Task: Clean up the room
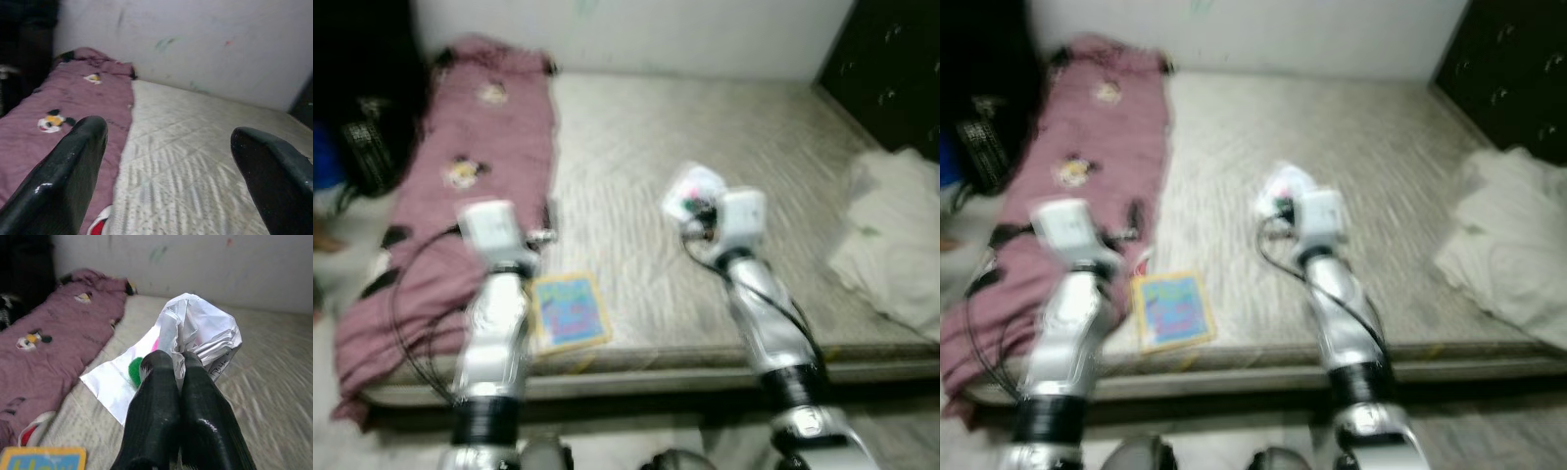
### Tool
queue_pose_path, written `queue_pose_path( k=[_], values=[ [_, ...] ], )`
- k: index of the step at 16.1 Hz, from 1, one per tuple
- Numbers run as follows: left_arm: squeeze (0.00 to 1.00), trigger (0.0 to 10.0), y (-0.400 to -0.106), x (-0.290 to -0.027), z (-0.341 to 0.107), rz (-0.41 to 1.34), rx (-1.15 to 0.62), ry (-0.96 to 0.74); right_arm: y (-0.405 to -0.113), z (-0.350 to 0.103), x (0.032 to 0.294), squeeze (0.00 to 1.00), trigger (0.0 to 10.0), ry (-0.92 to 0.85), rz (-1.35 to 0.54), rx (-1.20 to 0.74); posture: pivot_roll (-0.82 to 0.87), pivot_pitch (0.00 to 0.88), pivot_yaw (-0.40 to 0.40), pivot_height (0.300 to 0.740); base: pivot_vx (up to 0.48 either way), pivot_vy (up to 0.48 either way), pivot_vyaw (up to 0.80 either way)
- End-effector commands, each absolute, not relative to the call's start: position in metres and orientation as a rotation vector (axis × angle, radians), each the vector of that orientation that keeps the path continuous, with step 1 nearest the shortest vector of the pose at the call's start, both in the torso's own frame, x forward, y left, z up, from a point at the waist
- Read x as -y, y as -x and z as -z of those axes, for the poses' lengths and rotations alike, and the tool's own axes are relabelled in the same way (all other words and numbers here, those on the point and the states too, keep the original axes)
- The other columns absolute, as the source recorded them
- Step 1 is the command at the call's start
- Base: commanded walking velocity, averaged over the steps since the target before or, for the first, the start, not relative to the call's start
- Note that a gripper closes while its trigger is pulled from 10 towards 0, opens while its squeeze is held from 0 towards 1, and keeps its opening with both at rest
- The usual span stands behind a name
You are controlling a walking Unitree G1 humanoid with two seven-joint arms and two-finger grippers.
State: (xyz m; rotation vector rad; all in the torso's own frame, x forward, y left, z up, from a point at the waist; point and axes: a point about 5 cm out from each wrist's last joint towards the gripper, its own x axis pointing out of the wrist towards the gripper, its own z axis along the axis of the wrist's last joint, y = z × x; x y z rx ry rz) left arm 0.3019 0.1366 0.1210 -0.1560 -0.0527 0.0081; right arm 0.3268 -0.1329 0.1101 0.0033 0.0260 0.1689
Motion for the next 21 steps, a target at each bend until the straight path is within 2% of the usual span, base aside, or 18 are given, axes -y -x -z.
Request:
queue_pose_path(
  k=[1,21],
  values=[
    [0.00,10.0,-0.3039,-0.1415,-0.1243,-0.018,0.064,0.142,-0.3288,-0.1162,0.1290,0.00,10.0,-0.012,-0.174,-0.004,0.07,0.000,-0.084,0.740,0.000,0.480,0.00],
    [0.00,10.0,-0.3084,-0.1420,-0.1260,-0.023,0.082,0.127,-0.3323,-0.1161,0.1276,0.00,10.0,-0.020,-0.182,0.007,0.07,0.000,-0.079,0.740,0.000,0.464,0.00]
  ],
)
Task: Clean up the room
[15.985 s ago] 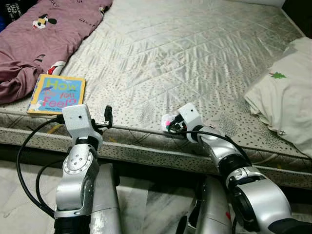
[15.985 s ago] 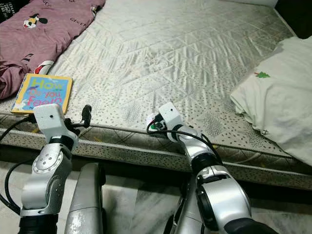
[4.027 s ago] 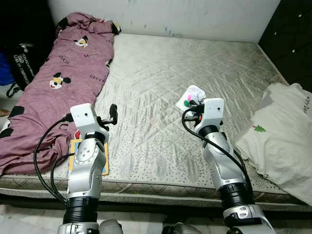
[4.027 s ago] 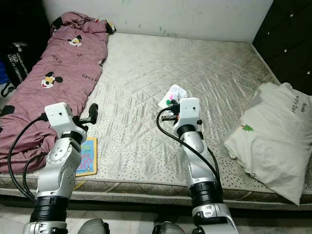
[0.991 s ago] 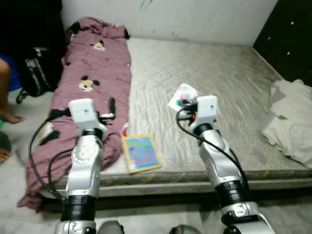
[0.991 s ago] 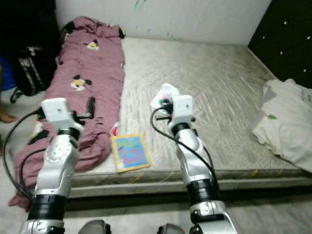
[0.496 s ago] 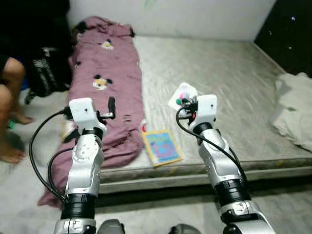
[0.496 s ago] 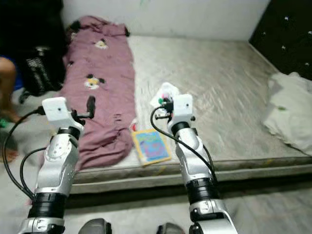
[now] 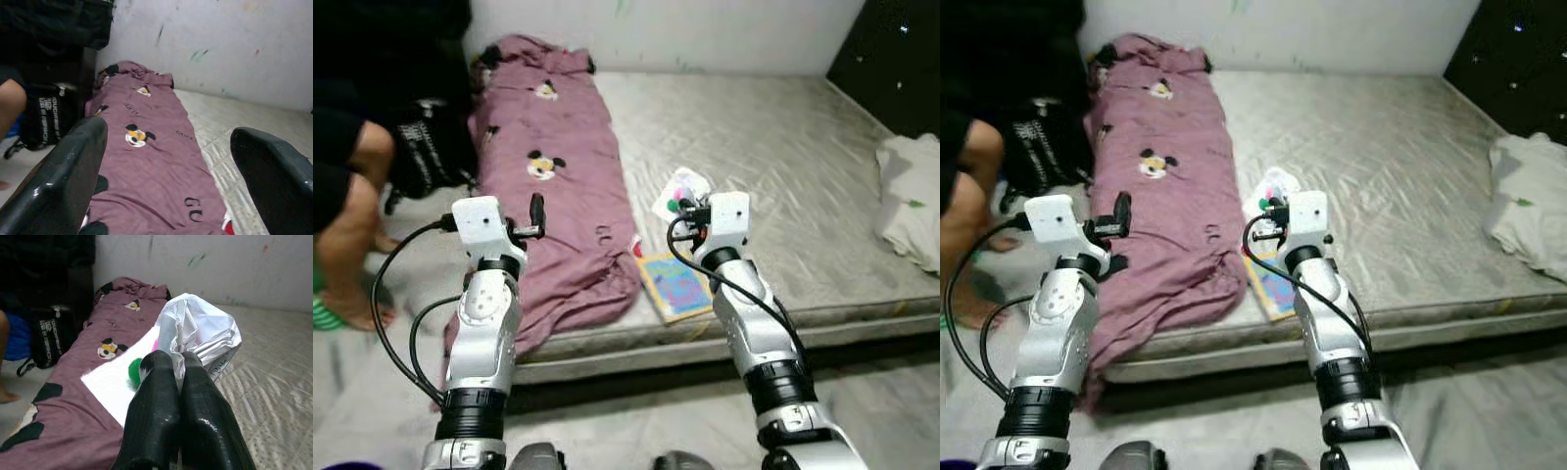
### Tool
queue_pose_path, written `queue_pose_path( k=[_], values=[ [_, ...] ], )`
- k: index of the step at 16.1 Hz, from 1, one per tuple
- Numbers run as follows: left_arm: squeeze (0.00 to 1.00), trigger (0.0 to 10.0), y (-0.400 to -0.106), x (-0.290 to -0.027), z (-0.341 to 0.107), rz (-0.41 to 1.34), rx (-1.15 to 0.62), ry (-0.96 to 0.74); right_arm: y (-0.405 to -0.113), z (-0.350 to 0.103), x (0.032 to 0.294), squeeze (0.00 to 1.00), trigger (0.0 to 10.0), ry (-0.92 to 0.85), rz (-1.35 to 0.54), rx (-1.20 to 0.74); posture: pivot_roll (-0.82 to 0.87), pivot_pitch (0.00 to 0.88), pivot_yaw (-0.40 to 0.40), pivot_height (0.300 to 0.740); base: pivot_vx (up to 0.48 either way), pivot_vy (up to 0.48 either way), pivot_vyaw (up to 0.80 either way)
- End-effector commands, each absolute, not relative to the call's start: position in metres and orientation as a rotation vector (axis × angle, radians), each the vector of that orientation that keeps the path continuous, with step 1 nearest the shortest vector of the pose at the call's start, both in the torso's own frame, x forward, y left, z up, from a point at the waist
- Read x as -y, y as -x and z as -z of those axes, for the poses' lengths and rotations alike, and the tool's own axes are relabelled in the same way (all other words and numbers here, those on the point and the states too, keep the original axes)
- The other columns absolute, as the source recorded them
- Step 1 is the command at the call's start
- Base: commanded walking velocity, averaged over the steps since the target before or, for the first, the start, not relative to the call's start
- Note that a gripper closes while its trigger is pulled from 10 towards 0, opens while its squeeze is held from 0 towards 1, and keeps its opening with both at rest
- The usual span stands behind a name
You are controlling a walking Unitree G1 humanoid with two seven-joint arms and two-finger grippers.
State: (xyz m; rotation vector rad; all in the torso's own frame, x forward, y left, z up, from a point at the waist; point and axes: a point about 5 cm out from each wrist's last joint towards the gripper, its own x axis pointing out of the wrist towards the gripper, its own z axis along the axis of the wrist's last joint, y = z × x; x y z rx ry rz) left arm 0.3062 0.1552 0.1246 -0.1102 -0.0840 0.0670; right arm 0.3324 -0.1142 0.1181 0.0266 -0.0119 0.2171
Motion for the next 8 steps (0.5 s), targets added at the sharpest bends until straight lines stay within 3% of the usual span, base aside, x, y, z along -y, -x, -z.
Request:
queue_pose_path(
  k=[1,4,6,8],
  values=[
    [0.00,10.0,-0.310,-0.145,-0.129,-0.048,0.102,0.097,-0.332,-0.116,0.127,0.00,10.0,-0.019,-0.183,0.008,0.07,0.000,-0.078,0.740,0.000,0.000,0.00],
    [0.00,10.0,-0.314,-0.154,-0.134,-0.115,0.116,0.075,-0.332,-0.117,0.125,0.00,10.0,0.001,-0.200,0.017,0.07,0.000,-0.081,0.740,0.000,0.000,0.00],
    [0.00,10.0,-0.314,-0.160,-0.131,-0.105,0.090,0.200,-0.333,-0.118,0.123,0.00,10.0,0.010,-0.214,0.024,0.08,0.000,-0.082,0.740,0.000,0.000,0.80],
    [0.00,10.0,-0.313,-0.164,-0.129,-0.115,0.101,0.121,-0.333,-0.118,0.123,0.00,10.0,0.006,-0.213,0.025,0.07,0.000,-0.079,0.740,0.000,0.000,0.80]
  ],
)
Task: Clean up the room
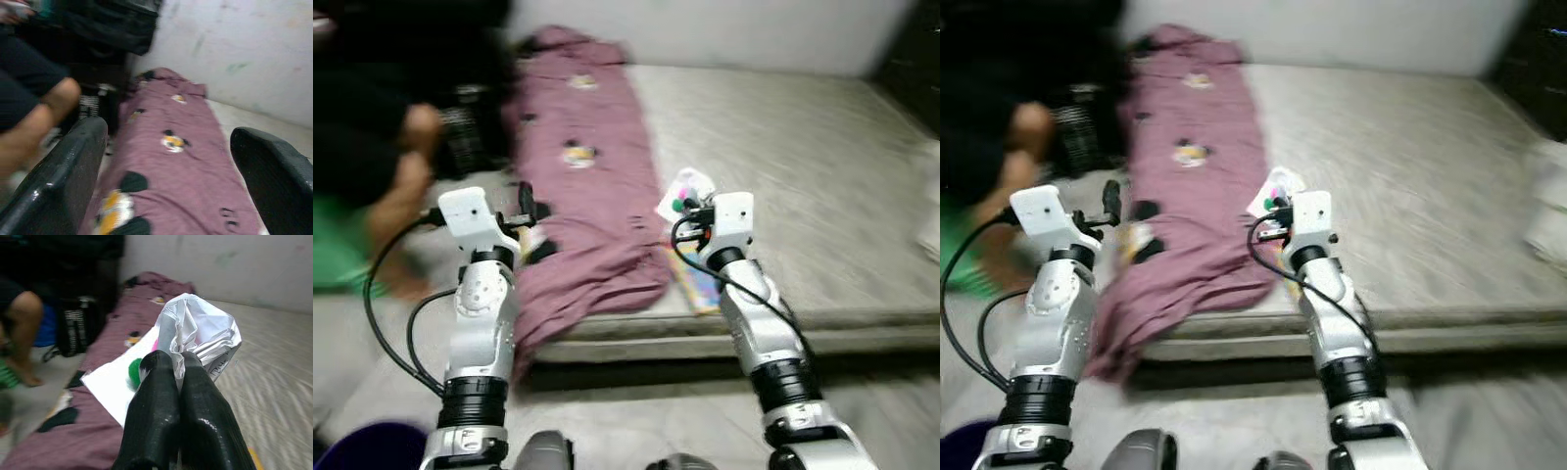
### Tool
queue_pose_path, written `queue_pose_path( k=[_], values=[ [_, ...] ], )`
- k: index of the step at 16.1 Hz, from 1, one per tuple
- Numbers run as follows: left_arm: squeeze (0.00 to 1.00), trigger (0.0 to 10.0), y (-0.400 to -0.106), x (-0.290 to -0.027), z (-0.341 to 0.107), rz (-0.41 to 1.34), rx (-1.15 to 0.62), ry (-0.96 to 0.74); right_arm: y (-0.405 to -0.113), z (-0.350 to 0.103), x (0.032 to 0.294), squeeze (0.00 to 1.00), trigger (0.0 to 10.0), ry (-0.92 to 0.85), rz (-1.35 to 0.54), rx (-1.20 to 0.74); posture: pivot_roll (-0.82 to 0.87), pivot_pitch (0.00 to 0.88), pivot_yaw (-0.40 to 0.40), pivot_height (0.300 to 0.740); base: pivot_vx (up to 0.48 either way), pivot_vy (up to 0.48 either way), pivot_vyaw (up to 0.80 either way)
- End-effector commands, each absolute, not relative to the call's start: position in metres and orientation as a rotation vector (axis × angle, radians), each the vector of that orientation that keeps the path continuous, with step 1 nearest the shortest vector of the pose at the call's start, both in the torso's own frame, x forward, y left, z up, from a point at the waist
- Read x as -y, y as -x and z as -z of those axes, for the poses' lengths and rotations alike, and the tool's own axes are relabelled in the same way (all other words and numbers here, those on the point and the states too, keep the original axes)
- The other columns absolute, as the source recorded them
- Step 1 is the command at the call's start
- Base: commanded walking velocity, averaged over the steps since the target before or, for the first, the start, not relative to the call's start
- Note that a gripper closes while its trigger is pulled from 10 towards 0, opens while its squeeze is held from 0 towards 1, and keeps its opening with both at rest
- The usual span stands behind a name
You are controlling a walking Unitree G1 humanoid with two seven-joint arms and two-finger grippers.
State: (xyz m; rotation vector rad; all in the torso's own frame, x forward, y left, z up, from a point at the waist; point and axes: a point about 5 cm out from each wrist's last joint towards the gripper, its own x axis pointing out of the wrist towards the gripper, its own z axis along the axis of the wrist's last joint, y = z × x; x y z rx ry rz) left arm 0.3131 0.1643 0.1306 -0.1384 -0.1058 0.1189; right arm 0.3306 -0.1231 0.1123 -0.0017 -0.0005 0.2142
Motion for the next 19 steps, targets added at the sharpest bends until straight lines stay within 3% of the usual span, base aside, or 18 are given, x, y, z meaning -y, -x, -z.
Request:
queue_pose_path(
  k=[1,6,19],
  values=[
    [0.00,10.0,-0.312,-0.163,-0.129,-0.104,0.104,0.113,-0.333,-0.118,0.123,0.00,10.0,0.005,-0.212,0.025,0.07,0.000,-0.079,0.740,0.000,0.000,0.80],
    [0.00,10.0,-0.310,-0.151,-0.132,-0.065,0.138,0.042,-0.335,-0.119,0.122,0.00,10.0,0.018,-0.224,0.026,0.07,0.000,-0.085,0.740,0.000,0.000,0.80],
    [0.00,10.0,-0.314,-0.150,-0.127,-0.056,0.103,0.042,-0.338,-0.120,0.118,0.00,10.0,0.001,-0.234,0.036,0.07,0.000,-0.072,0.740,0.000,0.000,0.80]
  ],
)
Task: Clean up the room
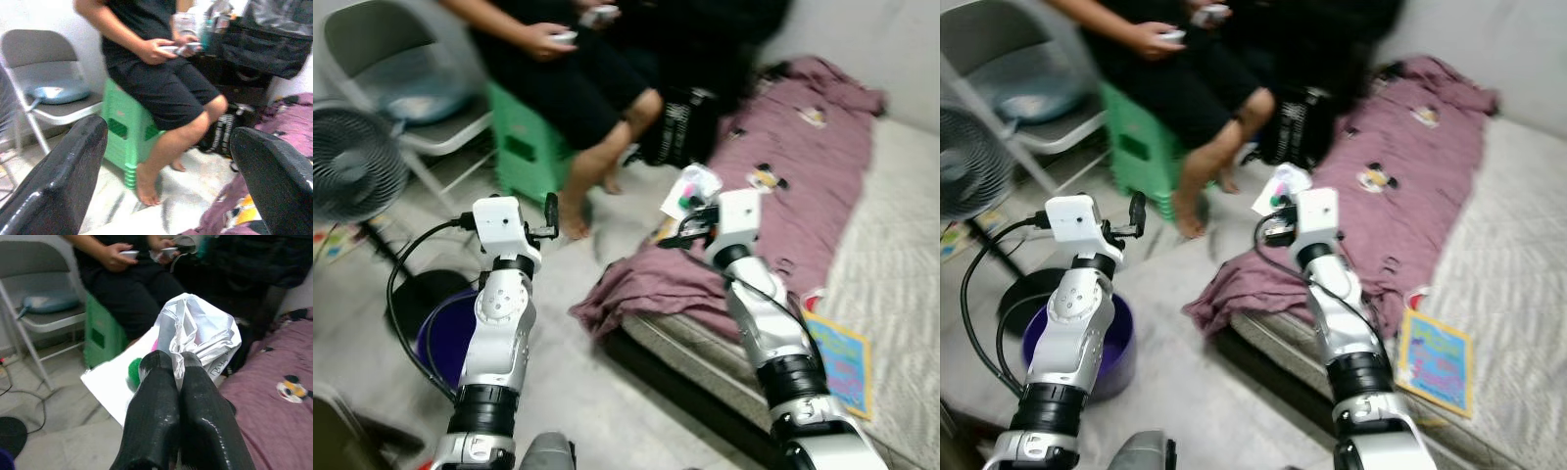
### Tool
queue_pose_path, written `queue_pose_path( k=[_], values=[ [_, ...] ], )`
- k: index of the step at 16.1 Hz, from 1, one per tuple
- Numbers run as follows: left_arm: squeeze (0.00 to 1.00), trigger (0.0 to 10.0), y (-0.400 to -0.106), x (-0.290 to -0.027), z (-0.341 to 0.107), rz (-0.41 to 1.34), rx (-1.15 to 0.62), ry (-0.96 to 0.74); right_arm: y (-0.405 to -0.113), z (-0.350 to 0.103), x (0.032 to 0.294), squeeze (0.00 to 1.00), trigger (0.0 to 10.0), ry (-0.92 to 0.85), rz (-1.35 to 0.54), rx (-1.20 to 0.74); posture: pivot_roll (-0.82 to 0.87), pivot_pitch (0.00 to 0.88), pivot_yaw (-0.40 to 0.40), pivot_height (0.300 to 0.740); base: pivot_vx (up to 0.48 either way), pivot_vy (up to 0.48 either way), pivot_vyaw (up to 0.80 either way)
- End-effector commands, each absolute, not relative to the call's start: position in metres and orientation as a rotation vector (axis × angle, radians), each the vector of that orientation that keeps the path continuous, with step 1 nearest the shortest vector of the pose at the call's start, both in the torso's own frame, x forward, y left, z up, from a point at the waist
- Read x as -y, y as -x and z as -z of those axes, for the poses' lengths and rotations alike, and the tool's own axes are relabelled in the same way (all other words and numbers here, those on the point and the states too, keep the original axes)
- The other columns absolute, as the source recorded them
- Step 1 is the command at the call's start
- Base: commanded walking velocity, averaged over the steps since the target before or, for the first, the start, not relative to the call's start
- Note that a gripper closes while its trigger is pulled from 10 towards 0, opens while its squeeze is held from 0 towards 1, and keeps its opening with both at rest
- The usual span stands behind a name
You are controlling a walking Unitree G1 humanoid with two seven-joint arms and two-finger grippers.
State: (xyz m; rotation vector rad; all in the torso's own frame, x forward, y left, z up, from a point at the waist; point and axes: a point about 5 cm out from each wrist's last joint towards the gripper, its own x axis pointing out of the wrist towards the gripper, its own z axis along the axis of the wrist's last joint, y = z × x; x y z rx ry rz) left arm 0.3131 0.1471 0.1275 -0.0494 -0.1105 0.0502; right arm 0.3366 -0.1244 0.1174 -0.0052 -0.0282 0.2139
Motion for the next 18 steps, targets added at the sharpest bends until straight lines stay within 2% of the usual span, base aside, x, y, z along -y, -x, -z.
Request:
queue_pose_path(
  k=[1,18],
  values=[
    [0.00,10.0,-0.3145,-0.1502,-0.1270,-0.055,0.104,0.038,-0.3382,-0.1199,0.1177,0.00,10.0,-0.001,-0.235,0.037,0.07,0.000,-0.072,0.740,0.000,0.000,0.80],
    [0.00,10.0,-0.3175,-0.1429,-0.1315,-0.020,0.133,0.015,-0.3421,-0.1194,0.1163,0.00,10.0,-0.010,-0.242,0.042,0.07,0.000,-0.072,0.740,0.000,0.000,0.78]
  ],
)
